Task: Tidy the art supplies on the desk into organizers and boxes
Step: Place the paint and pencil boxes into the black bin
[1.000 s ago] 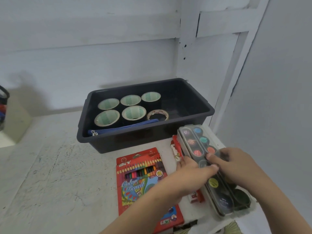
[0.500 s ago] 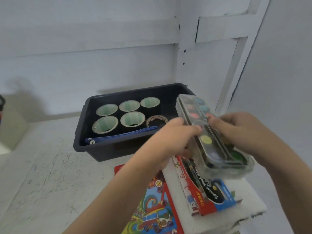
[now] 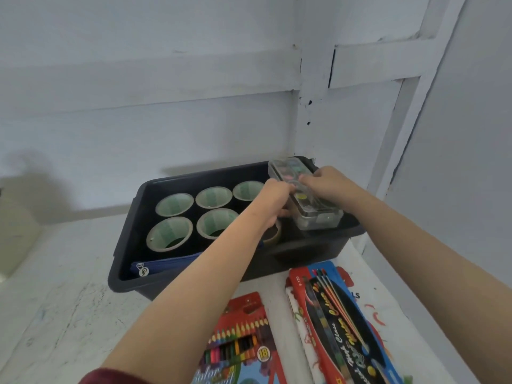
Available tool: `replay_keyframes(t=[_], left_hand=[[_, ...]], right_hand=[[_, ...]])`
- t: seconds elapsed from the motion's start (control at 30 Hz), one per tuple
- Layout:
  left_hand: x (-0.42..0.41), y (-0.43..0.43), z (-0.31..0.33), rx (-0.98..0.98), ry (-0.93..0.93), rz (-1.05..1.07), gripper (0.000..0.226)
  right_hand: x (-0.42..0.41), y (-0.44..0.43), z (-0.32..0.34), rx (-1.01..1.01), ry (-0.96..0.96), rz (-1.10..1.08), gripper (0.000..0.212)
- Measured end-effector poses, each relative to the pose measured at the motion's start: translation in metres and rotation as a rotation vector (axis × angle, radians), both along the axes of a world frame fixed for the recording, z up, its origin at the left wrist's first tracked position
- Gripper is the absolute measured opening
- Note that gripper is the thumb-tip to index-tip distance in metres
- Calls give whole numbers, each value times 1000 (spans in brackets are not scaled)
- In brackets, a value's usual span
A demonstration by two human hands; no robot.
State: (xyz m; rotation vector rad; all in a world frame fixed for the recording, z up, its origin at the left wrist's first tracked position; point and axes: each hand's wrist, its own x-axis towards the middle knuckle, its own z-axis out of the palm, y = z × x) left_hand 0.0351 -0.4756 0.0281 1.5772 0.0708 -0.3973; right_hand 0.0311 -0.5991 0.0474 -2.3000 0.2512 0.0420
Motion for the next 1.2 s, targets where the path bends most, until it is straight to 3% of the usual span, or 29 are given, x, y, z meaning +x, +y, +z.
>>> replay_keyframes(t=[0.13,0.33,0.57,0.77,0.9,0.97,1.2], left_hand=[[9,-4,-22,49,30,-31,31],[13,-11,-33,192,21,-87,20],[17,-9,-40,282,58,-55,24],[24,-9,-49,545,-64,-55,11],[25,-5,-49,792,-254,-40,19],[24,-5,-50,820,-303,-29,23],[26,-4,-53,801,-311,-69,23]], right_hand=[[13,3,-27,-16,38,-31,40],[18,2,-47,-126,81,-13,10],[20,5,-55,-193,89,17,12],[19,4,-59,-220,79,29,15],[19,3,-61,-244,106,46,19],[19,4,-61,-262,97,50,25],[19,5,-62,-303,35,3,11]])
